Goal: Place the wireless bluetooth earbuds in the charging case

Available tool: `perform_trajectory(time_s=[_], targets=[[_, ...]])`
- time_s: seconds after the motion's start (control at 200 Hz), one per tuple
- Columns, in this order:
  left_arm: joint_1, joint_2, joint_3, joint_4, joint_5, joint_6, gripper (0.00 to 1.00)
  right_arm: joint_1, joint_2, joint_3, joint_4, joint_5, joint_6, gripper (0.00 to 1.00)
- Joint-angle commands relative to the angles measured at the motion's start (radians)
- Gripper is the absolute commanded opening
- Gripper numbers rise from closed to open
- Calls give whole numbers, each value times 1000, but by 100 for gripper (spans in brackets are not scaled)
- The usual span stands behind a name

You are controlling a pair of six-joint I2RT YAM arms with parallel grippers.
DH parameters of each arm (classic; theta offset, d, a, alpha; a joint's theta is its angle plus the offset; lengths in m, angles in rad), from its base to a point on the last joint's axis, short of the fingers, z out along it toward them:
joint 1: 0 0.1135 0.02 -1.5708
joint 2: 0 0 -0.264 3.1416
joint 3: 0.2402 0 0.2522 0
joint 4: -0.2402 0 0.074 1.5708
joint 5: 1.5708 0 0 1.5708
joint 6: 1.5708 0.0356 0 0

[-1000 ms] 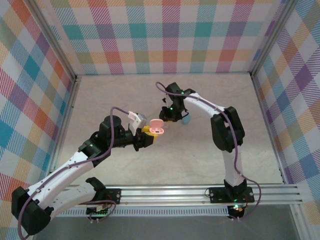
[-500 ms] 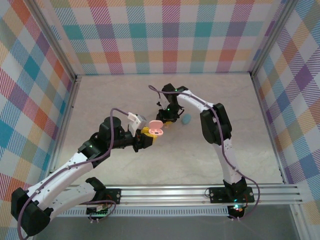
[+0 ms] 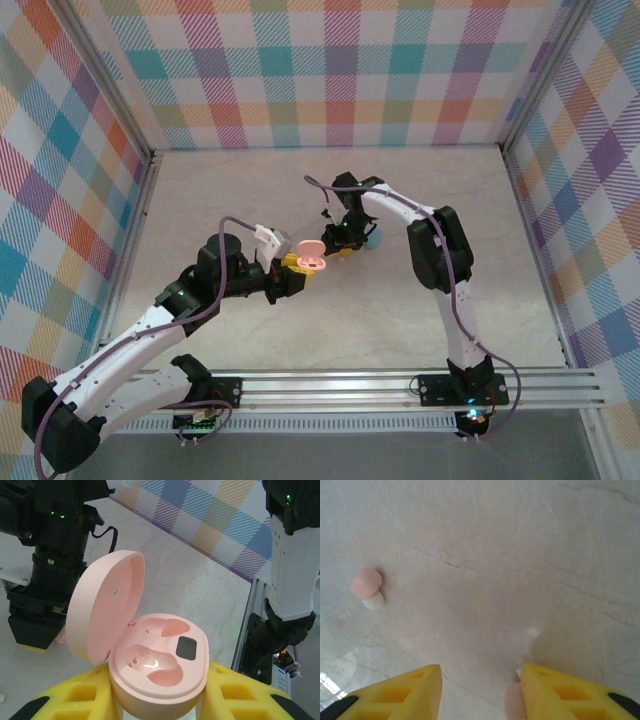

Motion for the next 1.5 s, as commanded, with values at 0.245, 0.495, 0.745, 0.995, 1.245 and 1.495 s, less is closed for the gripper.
perform_trajectory(time_s=[0.245, 0.495, 0.745, 0.995, 1.245, 1.495], targets=[[7, -18, -4, -5, 5, 10, 29, 4, -85, -42, -33, 38, 57, 47], [7, -17, -3, -3, 9, 10, 29, 3, -153, -152, 33, -6, 36, 47], [7, -21, 0, -10, 11, 9, 29, 4, -211, -201, 52, 85, 44, 43], [5, -22, 6, -19, 10, 10, 29, -1, -313, -377, 157, 67, 336, 42], [7, -10, 7, -10, 21, 9, 29, -1, -312, -502, 347, -29, 551, 46], [6, -24, -1, -10, 15, 11, 29, -5, -254, -443, 350, 7, 561, 46]])
